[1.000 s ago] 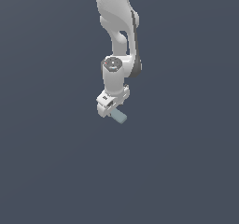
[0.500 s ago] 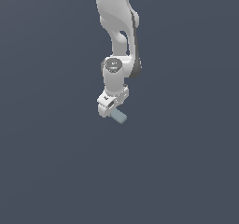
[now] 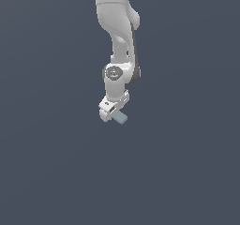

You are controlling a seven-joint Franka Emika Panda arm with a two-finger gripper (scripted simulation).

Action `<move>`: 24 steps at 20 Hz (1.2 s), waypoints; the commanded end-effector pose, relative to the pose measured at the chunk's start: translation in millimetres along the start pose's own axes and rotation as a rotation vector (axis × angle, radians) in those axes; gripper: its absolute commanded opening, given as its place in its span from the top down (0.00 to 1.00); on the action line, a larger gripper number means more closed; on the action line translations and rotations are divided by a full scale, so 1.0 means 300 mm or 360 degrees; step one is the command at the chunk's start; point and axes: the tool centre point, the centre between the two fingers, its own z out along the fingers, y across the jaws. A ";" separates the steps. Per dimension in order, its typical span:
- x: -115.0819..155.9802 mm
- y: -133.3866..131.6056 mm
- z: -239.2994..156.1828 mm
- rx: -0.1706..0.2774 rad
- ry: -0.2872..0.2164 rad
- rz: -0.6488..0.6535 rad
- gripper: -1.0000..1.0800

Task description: Pick up the object and move it to a goal position.

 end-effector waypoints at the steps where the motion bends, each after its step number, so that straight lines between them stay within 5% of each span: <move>1: 0.000 0.001 0.026 -0.0001 0.0001 -0.0001 0.04; 5: 0.001 0.001 0.040 -0.0002 0.0001 -0.0002 0.04; 6: 0.001 0.001 0.040 -0.0002 0.0001 -0.0002 1.00; 24: 0.039 0.013 -0.009 -0.0003 0.0002 -0.0002 1.00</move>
